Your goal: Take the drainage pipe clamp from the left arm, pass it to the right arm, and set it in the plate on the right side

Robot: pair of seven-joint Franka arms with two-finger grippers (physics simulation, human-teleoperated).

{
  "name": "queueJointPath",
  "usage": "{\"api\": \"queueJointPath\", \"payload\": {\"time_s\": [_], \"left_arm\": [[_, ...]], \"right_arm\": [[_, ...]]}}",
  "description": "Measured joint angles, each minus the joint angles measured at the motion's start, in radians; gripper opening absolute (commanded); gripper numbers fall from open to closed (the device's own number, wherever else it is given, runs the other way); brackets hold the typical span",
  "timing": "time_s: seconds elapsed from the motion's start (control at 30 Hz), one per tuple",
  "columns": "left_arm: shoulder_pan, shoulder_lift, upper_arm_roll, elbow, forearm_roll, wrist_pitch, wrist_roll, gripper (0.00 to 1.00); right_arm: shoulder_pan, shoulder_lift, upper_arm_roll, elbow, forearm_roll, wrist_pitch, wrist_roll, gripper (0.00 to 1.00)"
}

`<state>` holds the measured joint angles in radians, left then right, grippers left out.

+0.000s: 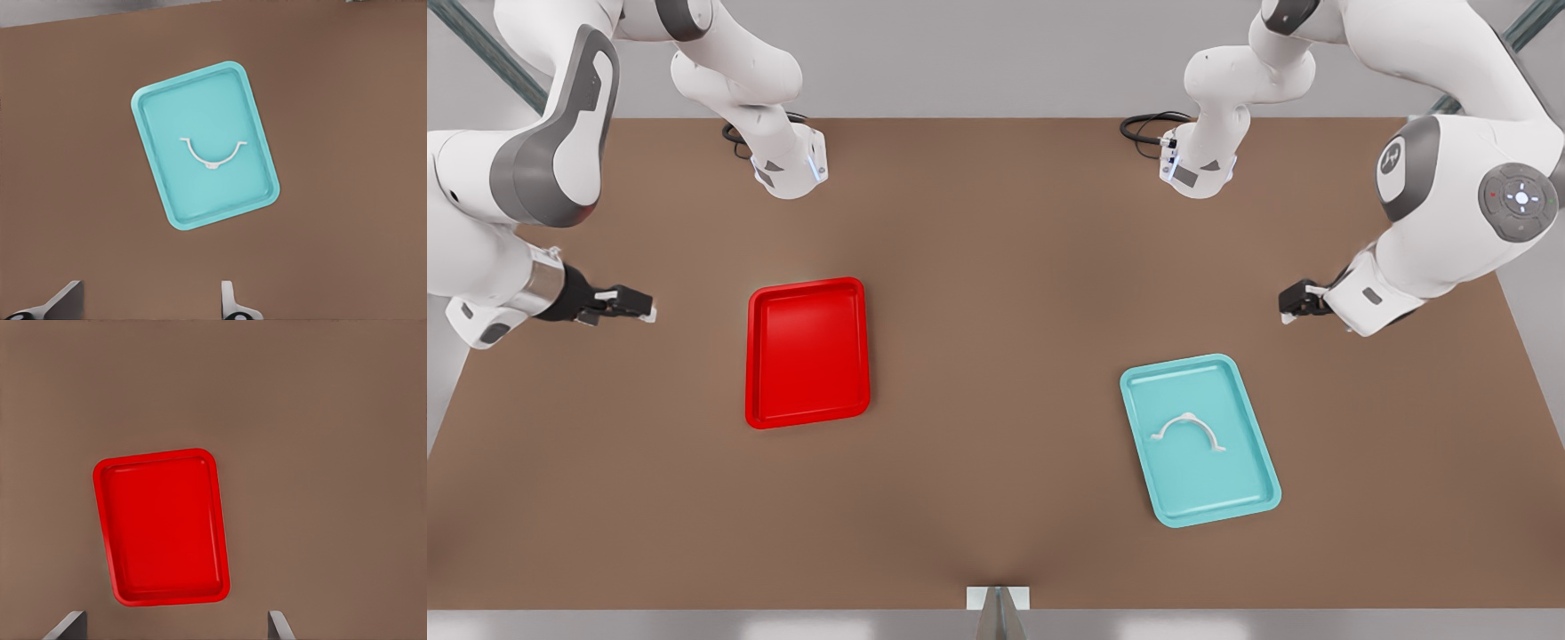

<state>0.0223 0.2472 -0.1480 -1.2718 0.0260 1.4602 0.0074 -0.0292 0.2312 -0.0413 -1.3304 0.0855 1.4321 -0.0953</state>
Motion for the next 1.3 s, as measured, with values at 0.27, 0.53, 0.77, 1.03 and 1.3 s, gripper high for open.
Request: {"api": "queueJointPath", "payload": {"time_s": [0.27,0.53,0.77,1.03,1.3], "left_arm": [[-0.049,0.414,0.005,-0.001,0.071,0.331,-0.157,1.0],[-0.025,0.486,0.006,-0.271,0.131,0.763,-0.408,1.0],[0.003,0.484,0.006,-0.383,0.137,0.94,-0.56,1.0],[0.002,0.484,0.006,-0.412,0.141,1.001,-0.662,0.6],[0.001,0.48,0.007,-0.443,0.144,1.013,-0.719,0.52]], "right_arm": [[-0.005,0.0,-0.001,0.0,0.001,0.044,-0.03,1.0],[-0.005,0.003,0.0,0.0,0.001,0.055,-0.049,1.0],[-0.004,0.003,0.001,0.0,0.001,0.057,-0.059,1.0],[-0.001,0.003,0.005,0.003,0.001,0.058,-0.064,1.0],[0.0,0.003,0.006,0.004,0.001,0.058,-0.068,1.0]]}}
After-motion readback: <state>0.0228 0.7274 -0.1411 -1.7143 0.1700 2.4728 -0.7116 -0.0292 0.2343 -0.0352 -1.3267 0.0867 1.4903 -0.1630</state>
